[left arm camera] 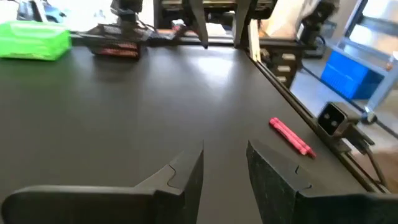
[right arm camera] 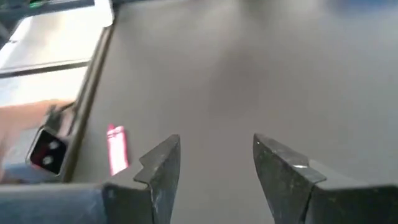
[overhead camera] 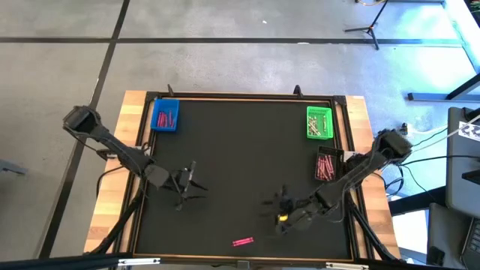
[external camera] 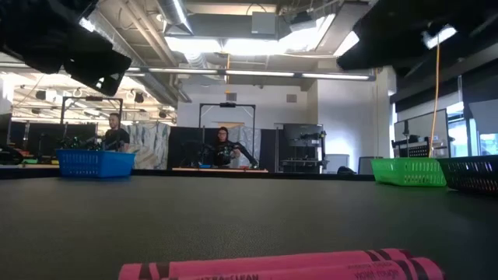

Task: Sort crayons
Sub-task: Put the red crayon into the blue bin

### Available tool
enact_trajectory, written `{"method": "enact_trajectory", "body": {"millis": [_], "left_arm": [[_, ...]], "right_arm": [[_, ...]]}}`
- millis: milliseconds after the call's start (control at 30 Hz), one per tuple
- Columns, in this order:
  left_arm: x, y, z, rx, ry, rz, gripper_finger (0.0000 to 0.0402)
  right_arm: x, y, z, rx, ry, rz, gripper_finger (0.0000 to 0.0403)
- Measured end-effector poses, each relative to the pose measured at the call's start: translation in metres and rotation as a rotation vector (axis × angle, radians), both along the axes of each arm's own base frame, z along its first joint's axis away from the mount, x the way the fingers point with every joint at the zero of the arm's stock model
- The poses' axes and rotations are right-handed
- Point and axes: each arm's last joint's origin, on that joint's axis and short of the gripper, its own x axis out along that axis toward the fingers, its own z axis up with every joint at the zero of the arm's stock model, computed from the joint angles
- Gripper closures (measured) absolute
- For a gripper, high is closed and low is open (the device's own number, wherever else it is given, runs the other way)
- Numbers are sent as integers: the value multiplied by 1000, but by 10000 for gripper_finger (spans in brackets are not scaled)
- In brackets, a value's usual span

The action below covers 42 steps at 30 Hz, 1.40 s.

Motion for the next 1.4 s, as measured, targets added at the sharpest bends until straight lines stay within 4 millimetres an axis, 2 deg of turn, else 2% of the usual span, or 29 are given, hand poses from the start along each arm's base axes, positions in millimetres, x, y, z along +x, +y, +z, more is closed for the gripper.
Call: {"method": "enact_trajectory", "body": {"millis": [167, 400, 567, 800, 1133, 1400], "left_arm": [[22, -25, 4, 15, 30, -44, 286], [50, -65, 10, 23, 39, -113, 286], [67, -90, 9, 20, 46, -144, 286], [85, -117, -2, -1, 81, -160, 286], [94, -136, -15, -26, 119, -153, 286], [93, -137, -16, -39, 130, -152, 286]], "right_arm": [[15, 15, -29, 1, 2, 135, 205], [23, 34, -61, 15, -14, 281, 205], [33, 45, -68, 21, -7, 335, 205], [49, 58, -79, -50, -6, 403, 205], [56, 53, -88, -131, 36, 371, 205], [55, 52, -93, -134, 60, 385, 205]]}}
